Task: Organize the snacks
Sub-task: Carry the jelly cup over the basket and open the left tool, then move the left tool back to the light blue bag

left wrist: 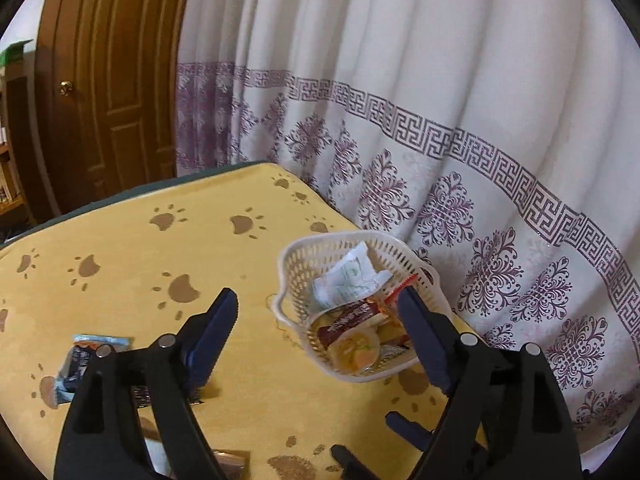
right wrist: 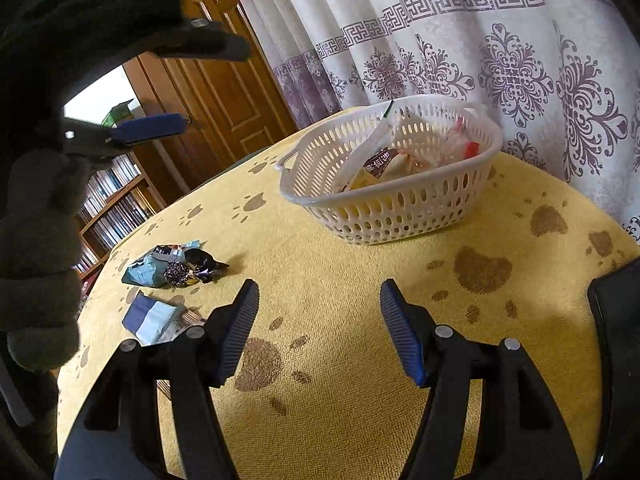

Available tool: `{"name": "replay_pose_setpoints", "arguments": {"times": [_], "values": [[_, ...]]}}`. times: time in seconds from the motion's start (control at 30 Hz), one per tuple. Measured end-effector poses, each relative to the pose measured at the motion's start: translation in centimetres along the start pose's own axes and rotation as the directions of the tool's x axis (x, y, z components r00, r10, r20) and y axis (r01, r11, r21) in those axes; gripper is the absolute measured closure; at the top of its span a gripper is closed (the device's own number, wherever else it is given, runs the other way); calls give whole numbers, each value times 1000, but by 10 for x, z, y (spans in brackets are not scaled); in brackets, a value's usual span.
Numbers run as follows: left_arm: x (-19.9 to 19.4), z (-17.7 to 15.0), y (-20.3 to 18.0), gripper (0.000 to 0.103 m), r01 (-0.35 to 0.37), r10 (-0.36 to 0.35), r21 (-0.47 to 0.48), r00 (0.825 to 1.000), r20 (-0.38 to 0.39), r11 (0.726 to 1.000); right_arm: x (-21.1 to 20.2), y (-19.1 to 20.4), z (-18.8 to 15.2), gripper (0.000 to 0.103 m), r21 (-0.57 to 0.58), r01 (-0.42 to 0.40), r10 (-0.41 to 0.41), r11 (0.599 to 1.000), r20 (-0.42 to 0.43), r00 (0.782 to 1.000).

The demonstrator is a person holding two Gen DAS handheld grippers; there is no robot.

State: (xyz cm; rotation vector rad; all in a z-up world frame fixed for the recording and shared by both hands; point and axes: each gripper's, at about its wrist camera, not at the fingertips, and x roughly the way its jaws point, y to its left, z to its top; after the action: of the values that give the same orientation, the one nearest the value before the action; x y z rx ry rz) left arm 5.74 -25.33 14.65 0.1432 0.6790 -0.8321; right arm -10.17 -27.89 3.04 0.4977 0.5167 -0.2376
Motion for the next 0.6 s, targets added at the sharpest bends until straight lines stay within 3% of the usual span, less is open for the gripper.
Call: {"name": "replay_pose_setpoints", "arguments": {"times": [0.27,0.43,0.6], "values": [[-40,-6,45,16,-99,103,-69,993,54,993,3,1,0,38,-7,0,0,1000,-16,1000],[-72,-20,83,16,-257,267,-111,960,87,960,5,2,-1,38,-16,6,-6,1000,-22,1000],[-93,-33,112,16,-319,335,-144,936,107,937,7,4,-1,38,-27,17,-18,999,-33,999]]}}
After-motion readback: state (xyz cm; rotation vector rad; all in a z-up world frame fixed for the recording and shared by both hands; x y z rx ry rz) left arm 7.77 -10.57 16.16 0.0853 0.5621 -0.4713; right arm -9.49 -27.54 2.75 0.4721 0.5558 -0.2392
